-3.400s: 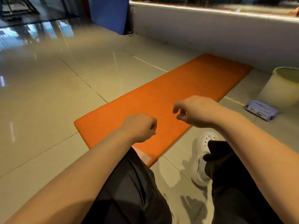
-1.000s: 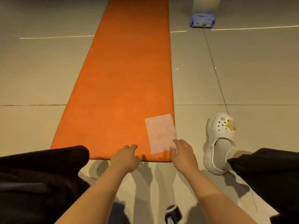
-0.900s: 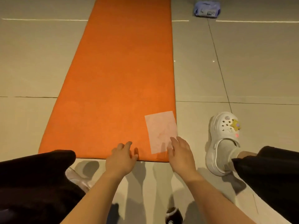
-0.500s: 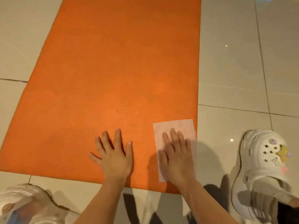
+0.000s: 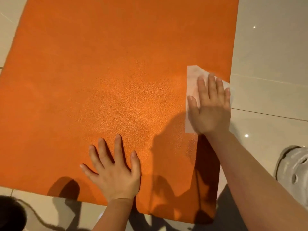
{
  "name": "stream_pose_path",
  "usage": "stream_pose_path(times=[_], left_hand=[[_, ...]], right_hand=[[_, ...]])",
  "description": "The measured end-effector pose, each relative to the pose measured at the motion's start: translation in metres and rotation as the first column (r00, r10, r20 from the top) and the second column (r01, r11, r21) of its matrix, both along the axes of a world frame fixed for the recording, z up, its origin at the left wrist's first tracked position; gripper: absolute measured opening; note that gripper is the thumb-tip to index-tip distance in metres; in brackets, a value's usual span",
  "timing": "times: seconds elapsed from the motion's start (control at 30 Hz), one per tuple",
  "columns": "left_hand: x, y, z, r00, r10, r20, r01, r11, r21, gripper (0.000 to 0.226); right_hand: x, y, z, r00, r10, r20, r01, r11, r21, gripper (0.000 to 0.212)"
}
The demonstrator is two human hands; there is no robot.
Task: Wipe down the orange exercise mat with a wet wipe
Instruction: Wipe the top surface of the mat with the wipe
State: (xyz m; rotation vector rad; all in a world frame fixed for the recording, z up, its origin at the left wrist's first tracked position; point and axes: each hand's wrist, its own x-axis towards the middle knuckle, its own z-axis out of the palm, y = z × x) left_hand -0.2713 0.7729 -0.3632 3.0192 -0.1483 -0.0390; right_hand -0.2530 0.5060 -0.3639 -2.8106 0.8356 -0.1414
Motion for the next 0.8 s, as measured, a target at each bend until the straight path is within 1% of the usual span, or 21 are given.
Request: stream_pose_path(times=[0.1, 0.23, 0.33, 0.4, 0.5, 0.57, 0.67, 0.73, 0.8], left_hand=[[0.000, -0.002, 0.000, 1.000, 0.001, 0.007, 0.000, 1.000, -0.014, 0.059], [0.002, -0.001, 0.001, 0.999, 0.002, 0.041, -0.001, 1.000, -0.023, 0.059], [0.002, 0.000, 0.000, 0.998, 0.006, 0.058, -0.004, 1.000, -0.026, 0.059], [0.002, 0.001, 0.000, 0.998, 0.007, 0.057, -0.005, 1.000, -0.026, 0.060], [0.002, 0.001, 0.000, 0.999, 0.014, 0.048, -0.012, 0.999, -0.036, 0.060], [0.002, -0.001, 0.001, 0.999, 0.023, 0.040, -0.021, 0.999, -0.044, 0.061], [0.001, -0.002, 0.001, 0.999, 0.022, 0.043, -0.020, 0.999, -0.040, 0.061], [0.001, -0.002, 0.001, 0.999, 0.024, 0.048, -0.022, 0.999, -0.039, 0.061], [0.000, -0.002, 0.002, 0.999, 0.026, 0.043, -0.024, 0.999, -0.038, 0.061]], right_hand=[[0.000, 0.006, 0.000, 0.999, -0.029, 0.015, 0.029, 0.999, -0.025, 0.060], [-0.041, 0.055, 0.007, 0.999, 0.046, 0.025, -0.046, 0.999, 0.000, 0.054], [-0.049, 0.063, 0.008, 0.998, 0.040, 0.047, -0.042, 0.998, 0.046, 0.052], [-0.046, 0.057, 0.012, 0.994, 0.051, 0.097, -0.059, 0.996, 0.073, 0.052], [-0.051, 0.041, 0.022, 0.971, 0.102, 0.218, -0.129, 0.985, 0.112, 0.051], [-0.062, 0.035, 0.028, 0.966, 0.104, 0.238, -0.141, 0.979, 0.146, 0.042], [-0.075, 0.037, 0.025, 0.977, 0.103, 0.187, -0.134, 0.977, 0.166, 0.026], [-0.070, 0.035, 0.022, 0.975, 0.091, 0.205, -0.118, 0.986, 0.120, 0.014], [-0.060, 0.029, 0.026, 0.974, 0.091, 0.205, -0.103, 0.994, 0.046, 0.011]])
